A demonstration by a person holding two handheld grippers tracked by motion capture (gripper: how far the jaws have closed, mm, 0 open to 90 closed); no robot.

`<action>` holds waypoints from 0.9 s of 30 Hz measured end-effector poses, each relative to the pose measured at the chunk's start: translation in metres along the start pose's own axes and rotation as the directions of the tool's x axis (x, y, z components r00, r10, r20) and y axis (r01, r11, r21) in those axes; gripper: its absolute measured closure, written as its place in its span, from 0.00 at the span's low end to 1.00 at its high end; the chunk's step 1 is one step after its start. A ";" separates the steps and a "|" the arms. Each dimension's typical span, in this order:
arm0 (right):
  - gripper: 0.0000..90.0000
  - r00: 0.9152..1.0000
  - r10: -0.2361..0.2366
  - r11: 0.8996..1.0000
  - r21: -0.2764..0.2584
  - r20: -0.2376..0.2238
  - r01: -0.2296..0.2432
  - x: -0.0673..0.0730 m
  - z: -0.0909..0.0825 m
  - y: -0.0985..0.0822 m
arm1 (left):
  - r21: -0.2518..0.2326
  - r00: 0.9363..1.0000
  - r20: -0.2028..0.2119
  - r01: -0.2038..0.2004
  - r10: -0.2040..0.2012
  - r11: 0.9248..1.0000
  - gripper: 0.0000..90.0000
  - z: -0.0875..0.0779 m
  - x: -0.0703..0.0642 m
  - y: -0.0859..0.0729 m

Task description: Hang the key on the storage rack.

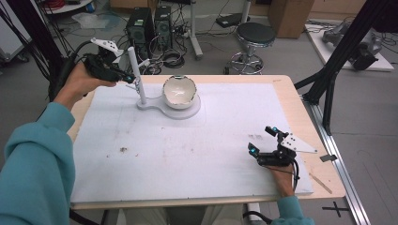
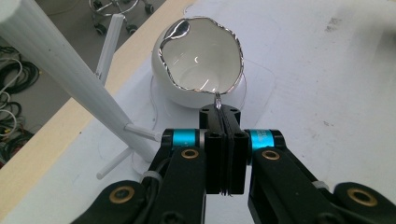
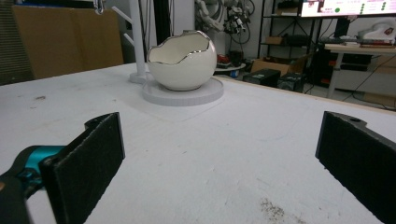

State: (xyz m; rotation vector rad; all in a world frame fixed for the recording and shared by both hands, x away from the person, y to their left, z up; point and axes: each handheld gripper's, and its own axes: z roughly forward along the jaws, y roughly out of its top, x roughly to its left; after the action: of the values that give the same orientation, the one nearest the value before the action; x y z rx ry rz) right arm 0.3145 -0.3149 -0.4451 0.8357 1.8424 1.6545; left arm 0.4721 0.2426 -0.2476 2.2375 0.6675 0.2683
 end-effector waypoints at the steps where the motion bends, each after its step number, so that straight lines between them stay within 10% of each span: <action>1: 0.00 1.000 0.000 1.000 0.002 -0.001 0.000 0.000 0.000 -0.001 | 0.005 1.000 0.001 0.004 -0.004 1.000 0.98 0.001 0.001 0.000; 27: 0.01 1.000 0.014 1.000 -0.005 0.005 -0.014 0.000 0.000 -0.003 | 0.057 0.997 -0.003 0.073 -0.073 0.996 0.98 0.022 0.021 -0.012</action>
State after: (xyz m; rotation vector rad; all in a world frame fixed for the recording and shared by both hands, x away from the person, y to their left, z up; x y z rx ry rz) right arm 0.3143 -0.3147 -0.4484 0.8523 1.8322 1.6634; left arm 0.4933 0.2475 -0.2718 2.2623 0.7642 0.2162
